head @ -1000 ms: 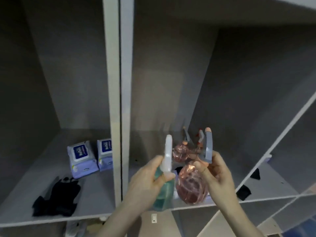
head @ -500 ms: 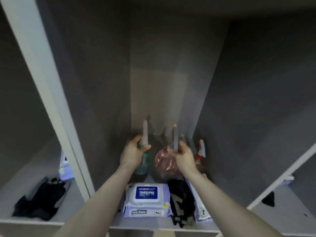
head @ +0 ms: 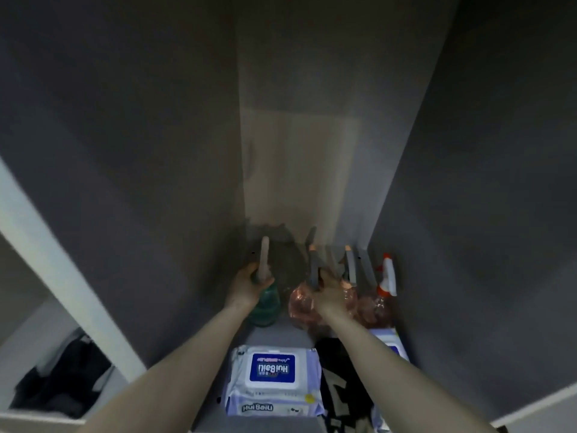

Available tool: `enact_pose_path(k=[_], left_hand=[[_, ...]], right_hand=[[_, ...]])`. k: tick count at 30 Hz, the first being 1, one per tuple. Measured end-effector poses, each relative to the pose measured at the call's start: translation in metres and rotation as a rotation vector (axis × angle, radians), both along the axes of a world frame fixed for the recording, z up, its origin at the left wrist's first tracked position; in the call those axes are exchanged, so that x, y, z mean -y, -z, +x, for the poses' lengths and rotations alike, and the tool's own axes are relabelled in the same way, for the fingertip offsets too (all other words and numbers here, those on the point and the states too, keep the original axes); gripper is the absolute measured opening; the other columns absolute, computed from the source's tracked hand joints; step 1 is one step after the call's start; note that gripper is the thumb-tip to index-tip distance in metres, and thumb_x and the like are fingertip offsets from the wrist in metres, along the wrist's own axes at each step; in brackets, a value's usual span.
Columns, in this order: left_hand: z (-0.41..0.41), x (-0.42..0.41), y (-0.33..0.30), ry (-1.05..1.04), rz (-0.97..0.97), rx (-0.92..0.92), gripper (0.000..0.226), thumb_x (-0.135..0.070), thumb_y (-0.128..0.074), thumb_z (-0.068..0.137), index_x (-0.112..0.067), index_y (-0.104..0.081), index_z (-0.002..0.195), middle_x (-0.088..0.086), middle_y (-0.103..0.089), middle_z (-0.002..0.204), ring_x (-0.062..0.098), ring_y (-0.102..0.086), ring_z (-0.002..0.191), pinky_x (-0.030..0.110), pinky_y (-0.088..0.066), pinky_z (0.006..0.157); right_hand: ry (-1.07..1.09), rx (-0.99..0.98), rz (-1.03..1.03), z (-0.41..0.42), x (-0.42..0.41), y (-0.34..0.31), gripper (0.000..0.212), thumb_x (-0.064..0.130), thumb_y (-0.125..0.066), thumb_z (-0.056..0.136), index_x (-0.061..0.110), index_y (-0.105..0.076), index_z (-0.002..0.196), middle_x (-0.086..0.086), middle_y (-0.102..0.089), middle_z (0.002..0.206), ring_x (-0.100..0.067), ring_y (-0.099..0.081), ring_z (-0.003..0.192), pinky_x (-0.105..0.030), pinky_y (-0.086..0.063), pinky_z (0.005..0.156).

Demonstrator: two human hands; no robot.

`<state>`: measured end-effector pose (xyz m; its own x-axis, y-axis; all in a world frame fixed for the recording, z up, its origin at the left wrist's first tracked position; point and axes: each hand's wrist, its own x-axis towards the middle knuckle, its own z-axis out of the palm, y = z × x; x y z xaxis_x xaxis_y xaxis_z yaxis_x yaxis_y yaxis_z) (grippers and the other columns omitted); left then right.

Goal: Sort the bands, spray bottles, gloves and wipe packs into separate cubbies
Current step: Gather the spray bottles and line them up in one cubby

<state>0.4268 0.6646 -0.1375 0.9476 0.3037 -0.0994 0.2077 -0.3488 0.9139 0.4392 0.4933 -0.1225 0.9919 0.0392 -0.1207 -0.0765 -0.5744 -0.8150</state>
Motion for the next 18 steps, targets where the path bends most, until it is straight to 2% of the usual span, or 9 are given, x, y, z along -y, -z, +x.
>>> enact_pose_path(k=[4,7,12,14,16,18], left_hand=[[0.014,-0.001,0.015,0.004,0.029,-0.01,0.034,-0.011,-0.069,0.084,-0.008,-0.063,0.117,0.009,-0.066,0.116,0.026,-0.061,0.106,0.029,-0.045,0.088],[0.023,0.001,0.022,0.02,0.051,-0.004,0.033,-0.007,-0.069,0.083,-0.003,-0.063,0.116,0.01,-0.066,0.111,0.024,-0.062,0.103,0.025,-0.043,0.082],[0.036,0.002,0.028,0.092,0.096,0.014,0.031,-0.006,-0.071,0.081,-0.002,-0.064,0.111,0.013,-0.068,0.11,0.026,-0.063,0.101,0.031,-0.046,0.087],[0.039,0.0,0.025,0.112,0.089,0.003,0.035,-0.006,-0.072,0.08,0.001,-0.063,0.113,0.014,-0.067,0.112,0.023,-0.061,0.1,0.033,-0.046,0.089],[0.04,0.0,0.024,0.133,0.086,-0.01,0.041,-0.005,-0.073,0.078,0.002,-0.06,0.116,0.014,-0.065,0.113,0.019,-0.058,0.1,0.035,-0.046,0.091],[0.038,0.001,0.027,0.125,0.073,-0.015,0.044,-0.005,-0.075,0.077,0.002,-0.059,0.117,0.013,-0.064,0.112,0.02,-0.058,0.101,0.037,-0.046,0.092]], right_hand=[[0.022,-0.053,-0.062,0.008,-0.002,0.012,0.035,0.021,-0.048,0.098,0.012,-0.049,0.132,-0.01,-0.058,0.13,-0.026,-0.053,0.12,-0.018,-0.029,0.08],[-0.014,-0.049,-0.087,0.011,-0.003,0.011,0.034,0.027,-0.05,0.097,0.013,-0.052,0.128,-0.009,-0.061,0.126,-0.026,-0.055,0.116,-0.022,-0.033,0.084],[-0.099,-0.081,-0.106,0.016,0.0,0.004,0.033,0.022,-0.058,0.092,0.011,-0.054,0.123,-0.009,-0.063,0.119,-0.027,-0.057,0.112,-0.025,-0.041,0.085],[-0.127,-0.108,-0.05,0.019,0.002,0.0,0.035,0.015,-0.065,0.085,0.012,-0.055,0.118,-0.007,-0.064,0.113,-0.024,-0.059,0.105,-0.025,-0.043,0.08],[-0.179,-0.148,0.023,0.021,0.003,-0.006,0.034,0.01,-0.067,0.082,0.016,-0.056,0.114,-0.006,-0.063,0.111,-0.02,-0.057,0.099,-0.02,-0.043,0.069],[-0.186,-0.286,0.114,0.019,0.003,-0.016,0.033,0.012,-0.06,0.09,0.009,-0.054,0.122,-0.014,-0.06,0.123,-0.02,-0.055,0.098,-0.019,-0.044,0.064]])
